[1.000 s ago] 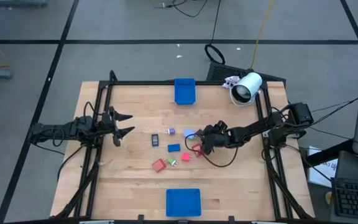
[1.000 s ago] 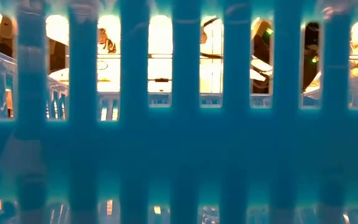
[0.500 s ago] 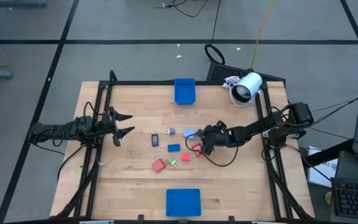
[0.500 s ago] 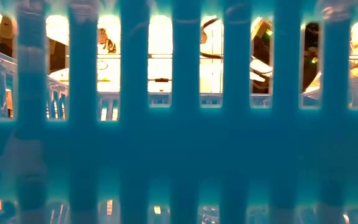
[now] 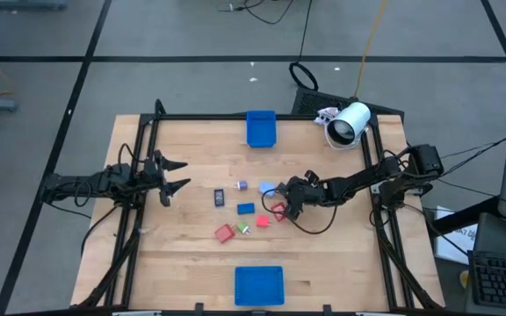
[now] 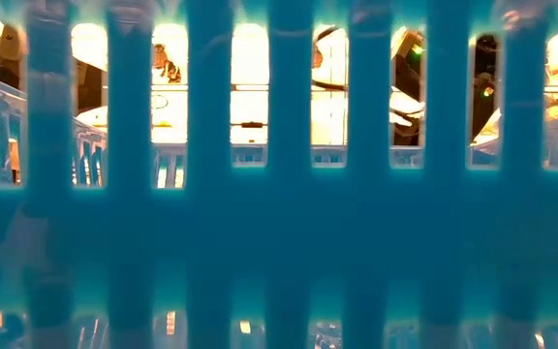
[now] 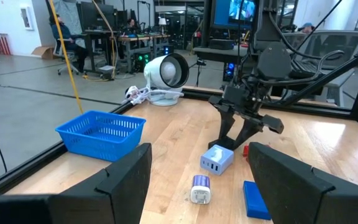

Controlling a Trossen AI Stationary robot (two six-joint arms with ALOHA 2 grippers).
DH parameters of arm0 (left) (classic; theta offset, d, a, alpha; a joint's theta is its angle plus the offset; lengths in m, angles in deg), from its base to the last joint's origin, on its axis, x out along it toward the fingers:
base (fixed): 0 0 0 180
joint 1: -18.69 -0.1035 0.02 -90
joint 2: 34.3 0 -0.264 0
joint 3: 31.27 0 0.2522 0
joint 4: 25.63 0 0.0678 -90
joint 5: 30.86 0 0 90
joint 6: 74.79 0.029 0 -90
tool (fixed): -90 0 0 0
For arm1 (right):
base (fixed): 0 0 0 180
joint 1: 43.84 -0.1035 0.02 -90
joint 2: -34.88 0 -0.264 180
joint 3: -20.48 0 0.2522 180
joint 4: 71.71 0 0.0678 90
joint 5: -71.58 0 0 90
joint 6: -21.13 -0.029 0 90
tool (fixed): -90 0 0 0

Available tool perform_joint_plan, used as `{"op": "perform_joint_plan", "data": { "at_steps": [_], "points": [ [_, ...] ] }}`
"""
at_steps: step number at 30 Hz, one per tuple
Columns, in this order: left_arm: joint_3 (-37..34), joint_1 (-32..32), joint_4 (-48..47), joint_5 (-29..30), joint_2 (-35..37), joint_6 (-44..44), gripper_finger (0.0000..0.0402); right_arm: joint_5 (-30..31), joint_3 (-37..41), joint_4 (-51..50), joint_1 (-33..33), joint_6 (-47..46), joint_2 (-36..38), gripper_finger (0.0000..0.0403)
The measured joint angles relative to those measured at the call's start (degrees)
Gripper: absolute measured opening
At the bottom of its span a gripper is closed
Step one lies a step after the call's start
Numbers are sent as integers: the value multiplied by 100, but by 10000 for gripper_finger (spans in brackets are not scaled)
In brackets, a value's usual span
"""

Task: Pick & Place Office items
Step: Put the black digital timer into the bottom blue bin

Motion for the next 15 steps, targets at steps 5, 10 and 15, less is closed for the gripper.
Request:
{"op": "perform_joint_plan", "data": {
  "at_steps": [5,10,15],
  "points": [
    [0,-1,2,0,0,0,271,-15,4,-48,-1,310,534,161],
    [0,-1,2,0,-1,0,271,7,-3,-65,-1,687,1150,155],
    [0,1,2,2,2,0,271,10,-3,30,-36,943,1635,164]
  ]
}}
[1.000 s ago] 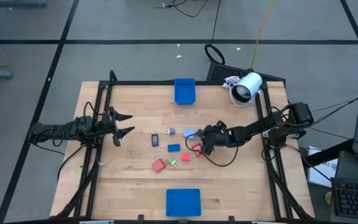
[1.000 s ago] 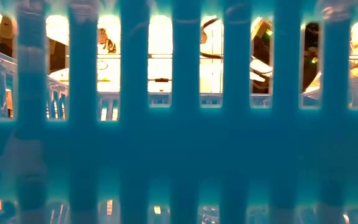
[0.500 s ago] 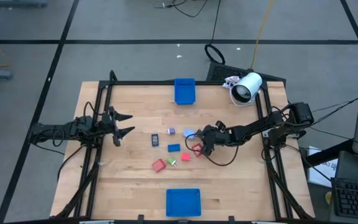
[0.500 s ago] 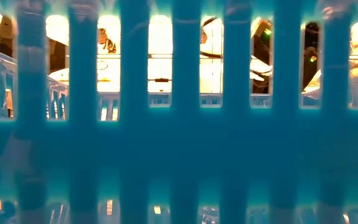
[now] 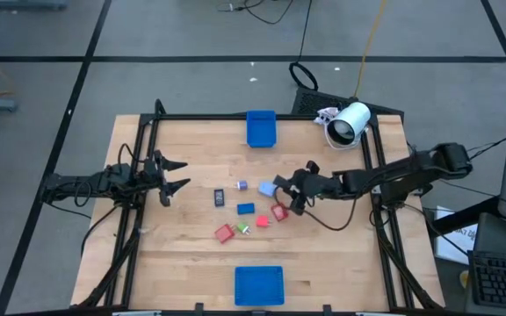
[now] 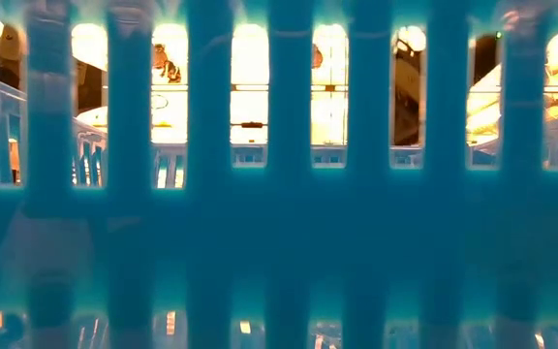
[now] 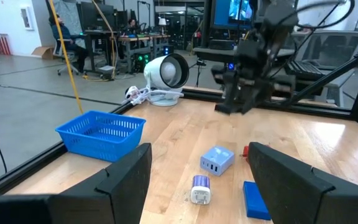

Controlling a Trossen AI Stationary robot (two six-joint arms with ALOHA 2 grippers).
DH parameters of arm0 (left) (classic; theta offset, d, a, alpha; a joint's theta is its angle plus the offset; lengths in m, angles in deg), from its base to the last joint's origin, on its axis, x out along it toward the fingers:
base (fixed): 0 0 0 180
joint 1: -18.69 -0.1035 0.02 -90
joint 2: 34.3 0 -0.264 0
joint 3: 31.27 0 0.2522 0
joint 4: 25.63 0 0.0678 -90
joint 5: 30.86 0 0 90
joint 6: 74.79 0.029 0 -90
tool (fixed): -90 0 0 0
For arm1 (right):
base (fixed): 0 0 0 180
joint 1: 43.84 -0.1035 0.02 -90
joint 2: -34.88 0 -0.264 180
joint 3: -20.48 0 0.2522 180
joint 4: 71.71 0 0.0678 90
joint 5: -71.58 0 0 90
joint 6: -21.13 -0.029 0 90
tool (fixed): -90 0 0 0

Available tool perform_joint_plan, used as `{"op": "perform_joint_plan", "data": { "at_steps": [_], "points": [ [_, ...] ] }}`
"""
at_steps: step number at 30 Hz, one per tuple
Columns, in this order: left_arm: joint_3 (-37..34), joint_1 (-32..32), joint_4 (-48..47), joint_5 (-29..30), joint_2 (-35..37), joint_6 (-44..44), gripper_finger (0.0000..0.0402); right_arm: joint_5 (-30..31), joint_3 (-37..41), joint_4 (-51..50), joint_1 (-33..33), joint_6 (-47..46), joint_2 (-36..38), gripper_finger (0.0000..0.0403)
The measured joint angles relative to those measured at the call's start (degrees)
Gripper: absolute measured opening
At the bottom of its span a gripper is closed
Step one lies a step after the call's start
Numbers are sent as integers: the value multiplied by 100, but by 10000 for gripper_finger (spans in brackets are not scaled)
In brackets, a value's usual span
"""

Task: Pick & Place Office items
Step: Put the black digital timer into the bottom blue bin

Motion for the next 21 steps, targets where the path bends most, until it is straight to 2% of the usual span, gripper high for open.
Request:
{"op": "perform_joint_plan", "data": {
  "at_steps": [9,14,18,21],
  "points": [
    [0,-2,698,-13,-2,-179,271,-166,0,1069,-282,1004,96,159],
    [0,3,1071,-407,-2,-1874,271,-456,0,1549,-288,1221,97,160],
    [-3,3,909,-220,-31,-2368,271,-597,-2,1828,-286,1384,-59,158],
    [-123,3,884,27,-262,-3058,271,-597,-2,2174,-327,1756,-302,162]
  ]
}}
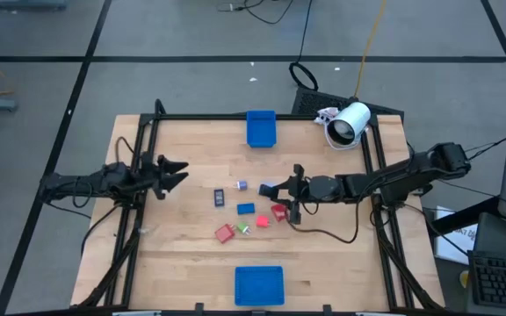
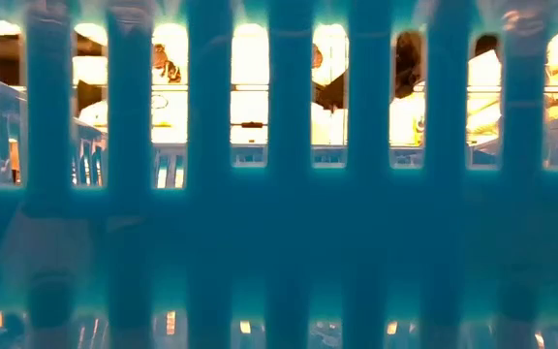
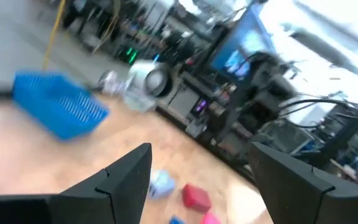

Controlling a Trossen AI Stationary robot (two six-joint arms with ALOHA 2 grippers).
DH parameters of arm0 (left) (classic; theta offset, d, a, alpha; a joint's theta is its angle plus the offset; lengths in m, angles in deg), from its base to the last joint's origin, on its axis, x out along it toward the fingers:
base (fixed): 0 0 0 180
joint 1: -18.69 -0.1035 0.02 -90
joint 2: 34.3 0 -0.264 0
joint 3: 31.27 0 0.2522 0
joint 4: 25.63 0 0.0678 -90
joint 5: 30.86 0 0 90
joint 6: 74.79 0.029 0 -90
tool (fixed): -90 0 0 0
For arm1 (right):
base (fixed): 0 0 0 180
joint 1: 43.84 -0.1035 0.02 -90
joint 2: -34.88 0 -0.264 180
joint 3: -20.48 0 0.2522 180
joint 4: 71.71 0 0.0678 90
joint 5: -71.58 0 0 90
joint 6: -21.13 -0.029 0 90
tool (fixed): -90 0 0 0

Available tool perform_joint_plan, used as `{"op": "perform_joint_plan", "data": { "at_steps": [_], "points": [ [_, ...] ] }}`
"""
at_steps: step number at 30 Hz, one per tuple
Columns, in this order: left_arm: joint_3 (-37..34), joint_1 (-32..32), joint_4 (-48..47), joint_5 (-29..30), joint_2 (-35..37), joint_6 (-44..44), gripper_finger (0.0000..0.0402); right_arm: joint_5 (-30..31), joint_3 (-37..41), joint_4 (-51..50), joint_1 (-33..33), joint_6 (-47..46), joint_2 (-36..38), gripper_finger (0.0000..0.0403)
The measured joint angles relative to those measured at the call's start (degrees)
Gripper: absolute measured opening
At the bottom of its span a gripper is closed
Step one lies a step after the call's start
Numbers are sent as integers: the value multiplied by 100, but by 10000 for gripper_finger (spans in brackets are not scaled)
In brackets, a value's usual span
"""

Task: Pick & Place Office items
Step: Put the black digital timer into the bottom blue bin

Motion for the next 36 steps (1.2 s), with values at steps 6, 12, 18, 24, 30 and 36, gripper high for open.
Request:
{"op": "perform_joint_plan", "data": {
  "at_steps": [6,12,18,24,30,36],
  "points": [
    [-314,-4,886,73,-844,-1244,271,11,-14,1110,-110,1125,-738,161],
    [-312,-2,1727,-125,-1946,-1500,271,617,-246,1307,-153,1786,-1111,161],
    [-306,-2,2859,-278,-3098,-1456,271,942,-457,1279,-155,2349,-1281,161],
    [169,141,3332,-621,-4096,-890,271,946,-498,1293,-153,2449,-1308,161],
    [1115,493,3307,-600,-5288,-272,271,957,-496,1296,-153,2451,-1308,161],
    [2083,693,3101,-596,-6451,-72,271,968,-496,1299,-153,2452,-1308,161]
  ]
}}
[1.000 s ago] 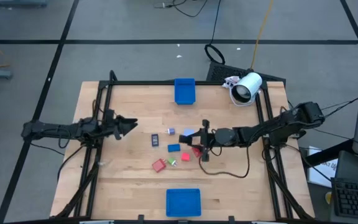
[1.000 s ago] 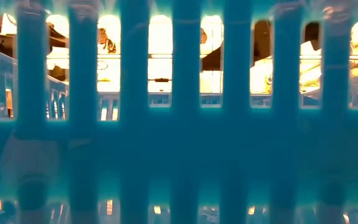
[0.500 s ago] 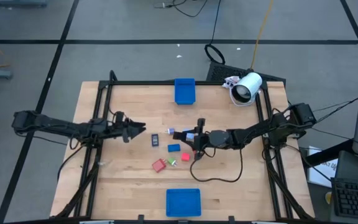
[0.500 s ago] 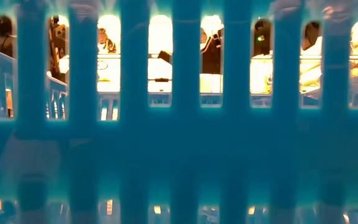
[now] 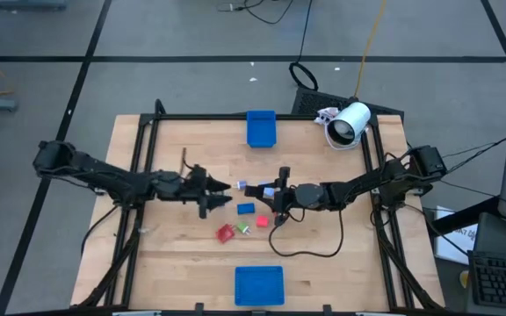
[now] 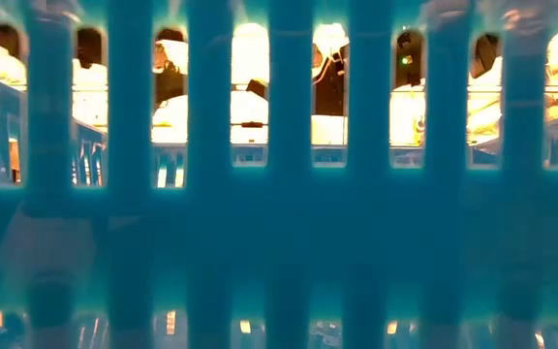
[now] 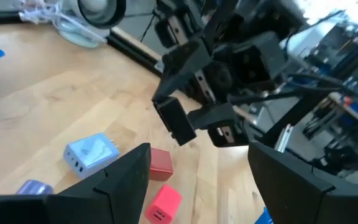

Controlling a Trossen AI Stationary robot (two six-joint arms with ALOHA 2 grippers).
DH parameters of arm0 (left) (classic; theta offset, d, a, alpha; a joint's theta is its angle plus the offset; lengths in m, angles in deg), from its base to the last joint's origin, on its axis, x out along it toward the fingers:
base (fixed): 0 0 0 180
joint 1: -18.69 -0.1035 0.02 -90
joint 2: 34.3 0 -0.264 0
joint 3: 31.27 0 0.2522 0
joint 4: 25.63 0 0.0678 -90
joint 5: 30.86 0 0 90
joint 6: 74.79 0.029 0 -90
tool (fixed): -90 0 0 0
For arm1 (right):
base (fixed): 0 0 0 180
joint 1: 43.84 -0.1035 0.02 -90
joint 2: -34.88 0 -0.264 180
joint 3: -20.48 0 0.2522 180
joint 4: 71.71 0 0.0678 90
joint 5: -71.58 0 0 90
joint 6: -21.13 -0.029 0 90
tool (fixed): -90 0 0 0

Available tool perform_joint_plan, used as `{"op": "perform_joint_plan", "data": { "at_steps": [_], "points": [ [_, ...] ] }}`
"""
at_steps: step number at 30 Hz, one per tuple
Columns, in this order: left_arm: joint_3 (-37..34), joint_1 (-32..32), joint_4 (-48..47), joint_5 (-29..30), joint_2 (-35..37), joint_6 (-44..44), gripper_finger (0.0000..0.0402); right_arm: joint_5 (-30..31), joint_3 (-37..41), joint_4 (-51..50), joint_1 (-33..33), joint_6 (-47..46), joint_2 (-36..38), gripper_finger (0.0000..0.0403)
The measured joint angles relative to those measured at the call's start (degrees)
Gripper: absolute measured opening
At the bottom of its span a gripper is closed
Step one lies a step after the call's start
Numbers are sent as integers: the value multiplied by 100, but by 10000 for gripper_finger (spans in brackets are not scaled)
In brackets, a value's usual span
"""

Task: Pick & Place Office items
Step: Put the black digital timer into the bottom blue bin

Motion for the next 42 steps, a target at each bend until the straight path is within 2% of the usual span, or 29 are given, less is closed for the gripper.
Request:
{"op": "perform_joint_plan", "data": {
  "at_steps": [11,21,25,35,39,42],
  "points": [
    [1179,-190,-140,37,-1440,11,271,26,4,-4,-22,17,0,161],
    [1316,-238,-131,17,-1700,-22,266,133,4,-41,-26,44,0,162],
    [1316,-238,-122,15,-1700,-46,230,133,4,-41,-26,43,0,162],
    [1316,-259,-141,20,-1700,-143,95,175,4,-38,-28,113,2,162],
    [1316,-260,-142,44,-1700,-37,75,204,4,-20,-28,28,8,162],
    [1315,-260,-183,39,-1700,293,73,161,4,-29,-27,-482,9,170]
  ]
}}
